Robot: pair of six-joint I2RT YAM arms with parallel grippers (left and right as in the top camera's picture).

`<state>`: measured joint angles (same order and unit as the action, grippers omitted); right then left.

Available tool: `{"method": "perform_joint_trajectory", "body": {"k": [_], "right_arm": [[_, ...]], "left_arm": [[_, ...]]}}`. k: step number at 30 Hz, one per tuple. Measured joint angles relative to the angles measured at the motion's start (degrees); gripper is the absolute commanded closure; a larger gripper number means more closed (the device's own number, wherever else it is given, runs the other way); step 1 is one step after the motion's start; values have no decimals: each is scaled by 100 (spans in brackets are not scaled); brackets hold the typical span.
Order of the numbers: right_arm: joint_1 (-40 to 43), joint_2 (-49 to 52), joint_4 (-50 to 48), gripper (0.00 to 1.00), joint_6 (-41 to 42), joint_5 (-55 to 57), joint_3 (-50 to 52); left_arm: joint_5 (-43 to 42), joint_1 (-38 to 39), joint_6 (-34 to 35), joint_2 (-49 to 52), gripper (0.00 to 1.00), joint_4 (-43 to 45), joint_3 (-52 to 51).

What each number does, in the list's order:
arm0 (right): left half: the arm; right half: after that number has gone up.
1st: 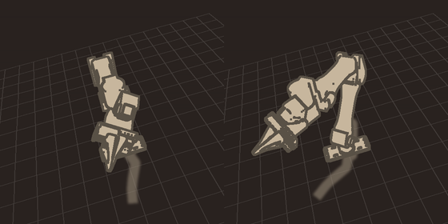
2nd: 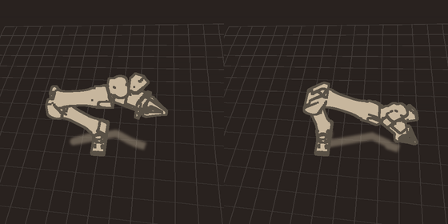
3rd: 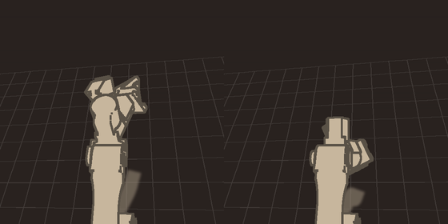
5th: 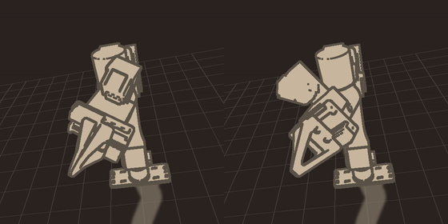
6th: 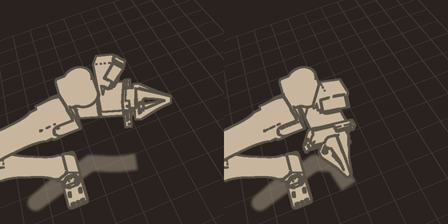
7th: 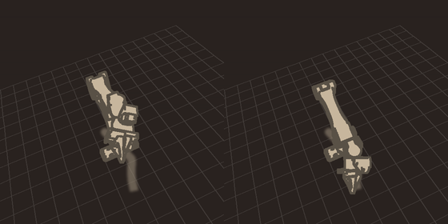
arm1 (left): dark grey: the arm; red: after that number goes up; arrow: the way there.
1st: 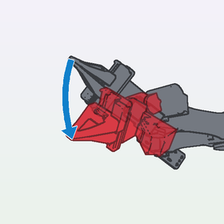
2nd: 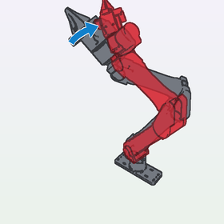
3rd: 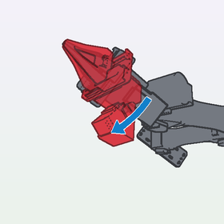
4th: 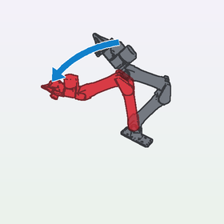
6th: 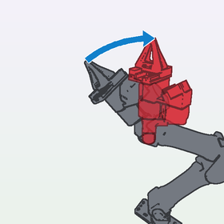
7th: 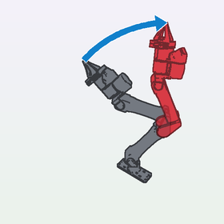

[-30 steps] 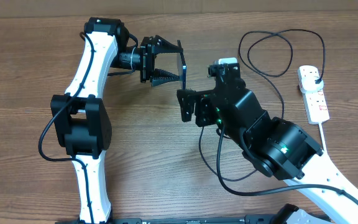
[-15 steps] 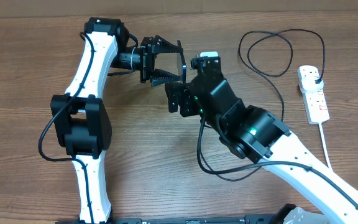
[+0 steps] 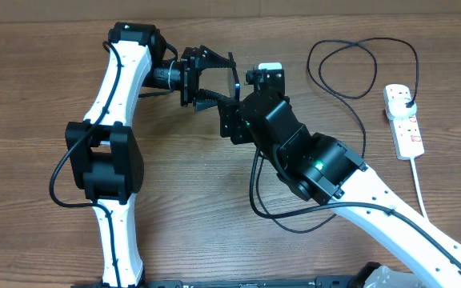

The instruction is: Plug charger to phone and switch on socket

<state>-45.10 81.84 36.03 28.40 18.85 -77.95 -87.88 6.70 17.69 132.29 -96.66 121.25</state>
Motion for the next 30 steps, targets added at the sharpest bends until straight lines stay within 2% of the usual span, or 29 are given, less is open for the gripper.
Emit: {"method": "perform_joint_trajectory", "body": {"k": [2,8,14,21,26,30], "right_arm": [[0,31,-2,0,2,-39,0],[0,-68,68,0,11,-404,-79],[11,-887,170,0,17,-527,-232],[546,-2378,1220,0,636,422,-415],[1032,-2756,1871,0,1003,824,-420],[1250,-2712,2028,0,1099,811,-420]], "left_arm": [[0,0,-2,0,30,0,0],[0,0,0,0,30,0,0],[0,0,0,0,30,0,0],[2,0,0,0,30,0,0],[0,0,0,0,30,0,0],[2,0,0,0,30,0,-2]]}}
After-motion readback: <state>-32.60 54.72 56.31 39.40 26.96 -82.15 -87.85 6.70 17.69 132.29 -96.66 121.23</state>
